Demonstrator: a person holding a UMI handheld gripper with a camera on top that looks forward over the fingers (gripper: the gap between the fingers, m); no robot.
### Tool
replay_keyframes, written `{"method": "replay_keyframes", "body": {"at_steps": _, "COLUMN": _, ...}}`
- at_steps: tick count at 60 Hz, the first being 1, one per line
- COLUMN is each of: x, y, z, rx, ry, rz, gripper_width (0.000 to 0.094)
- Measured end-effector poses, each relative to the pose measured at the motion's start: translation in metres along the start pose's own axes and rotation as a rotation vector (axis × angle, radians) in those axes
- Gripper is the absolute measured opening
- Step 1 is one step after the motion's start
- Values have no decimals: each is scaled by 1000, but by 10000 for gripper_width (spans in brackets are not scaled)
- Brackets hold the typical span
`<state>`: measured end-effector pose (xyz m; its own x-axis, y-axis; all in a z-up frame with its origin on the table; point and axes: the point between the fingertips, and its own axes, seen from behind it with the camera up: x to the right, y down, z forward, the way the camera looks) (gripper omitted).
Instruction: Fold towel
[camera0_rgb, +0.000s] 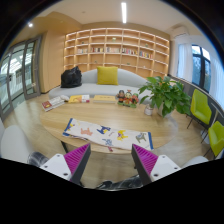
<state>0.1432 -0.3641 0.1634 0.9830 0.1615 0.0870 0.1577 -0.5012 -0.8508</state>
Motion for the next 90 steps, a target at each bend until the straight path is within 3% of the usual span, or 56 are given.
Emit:
{"method": "replay_keyframes", "body": {"at_steps": 15, "x": -37, "y": 34, "z": 36, "rx": -89, "ry": -33, "rz": -3, "gripper_width": 855}}
{"method": "replay_keyframes", "body": {"at_steps": 25, "x": -116, "y": 46, "z": 81, "rx": -143, "ry": -139, "rz": -19, "gripper_width": 855}}
{"method": "replay_keyframes", "body": {"at_steps": 34, "x": -188, "y": 28, "z": 138, "rx": -115, "ry": -196, "rz": 6, "gripper_width": 857}}
{"method": "replay_keyframes", "body": {"at_steps": 46, "x": -236, "y": 7, "z": 221, "rx": -94, "ry": -161, "rz": 22, "gripper_width": 850}}
{"method": "replay_keyframes", "body": {"at_steps": 55, "x": -235, "y": 20, "z": 265, "rx": -138, "ry": -96, "rz": 31, "gripper_width": 833}}
{"method": "replay_keyframes", "body": {"at_steps": 58, "x": -232, "y": 21, "z": 272, "rx": -124, "ry": -74, "rz": 16, "gripper_width": 741}}
{"method": "replay_keyframes", "body": {"at_steps": 63, "x": -240, "y": 19, "z": 274, "rx": -84, "ry": -110, "rz": -29, "gripper_width": 458}}
{"method": "replay_keyframes", "body": {"at_steps": 69, "x": -240, "y": 15, "z": 281, "rx": -70, "ry": -108, "rz": -72, "gripper_width": 20}}
{"method": "replay_keyframes", "body": {"at_steps": 76, "x": -244, "y": 13, "z": 278, "rx": -91, "ry": -126, "rz": -41, "gripper_width": 23}}
{"method": "replay_keyframes", "body": {"at_steps": 81, "x": -266, "y": 4, "z": 261, "rx": -106, "ry": -224, "rz": 35, "gripper_width": 24}}
{"method": "replay_keyframes", "body": {"at_steps": 90, "x": -285, "y": -73, "z": 204, "rx": 33, "ry": -365, "rz": 129, "gripper_width": 22}}
